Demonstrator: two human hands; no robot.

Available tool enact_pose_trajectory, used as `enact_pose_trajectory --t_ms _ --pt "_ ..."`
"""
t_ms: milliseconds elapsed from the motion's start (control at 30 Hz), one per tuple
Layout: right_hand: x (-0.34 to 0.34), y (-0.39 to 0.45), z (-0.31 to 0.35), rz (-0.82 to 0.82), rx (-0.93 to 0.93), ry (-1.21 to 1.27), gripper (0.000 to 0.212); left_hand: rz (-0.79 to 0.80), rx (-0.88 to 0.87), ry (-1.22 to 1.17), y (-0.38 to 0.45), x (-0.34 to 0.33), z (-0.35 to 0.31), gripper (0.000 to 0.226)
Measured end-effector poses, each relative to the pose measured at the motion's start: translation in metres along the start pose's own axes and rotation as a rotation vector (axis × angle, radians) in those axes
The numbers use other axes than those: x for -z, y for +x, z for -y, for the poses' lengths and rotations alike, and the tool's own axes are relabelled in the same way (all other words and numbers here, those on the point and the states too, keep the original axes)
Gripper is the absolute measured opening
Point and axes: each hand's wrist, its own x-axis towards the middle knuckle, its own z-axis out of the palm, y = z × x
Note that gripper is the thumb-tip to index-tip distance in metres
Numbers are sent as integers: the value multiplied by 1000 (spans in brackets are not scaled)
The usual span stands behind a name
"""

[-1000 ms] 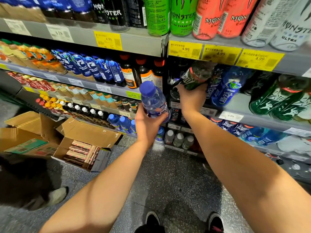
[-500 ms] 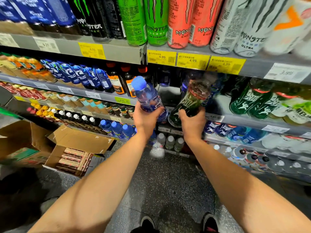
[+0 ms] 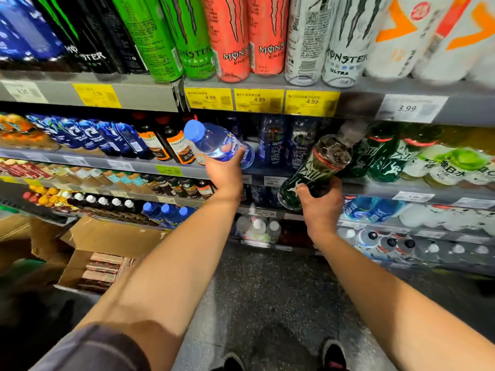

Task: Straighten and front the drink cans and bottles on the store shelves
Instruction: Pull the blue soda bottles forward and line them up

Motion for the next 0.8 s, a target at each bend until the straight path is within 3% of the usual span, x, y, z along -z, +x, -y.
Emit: enact_pose_trajectory --t_ms 200,367,500,600,700,800 --pt "3 11 -6 -11 20 -15 55 30 6 169 17 -11 14 55" --pt "3 14 -13 10 81 5 55 163 -140 404 22 -23 6 37" --pt "9 12 -21 42 107 16 61 267 -226 437 29 -18 13 39" --pt "16 11 -22 30 109 42 65 228 -202 446 28 -14 14 52" --pt "20 16 -19 -7 64 90 71 78 -227 382 5 -16 18 67" --pt "21 23 -13 -38 36 139 77 26 -295 290 -40 -30 24 49"
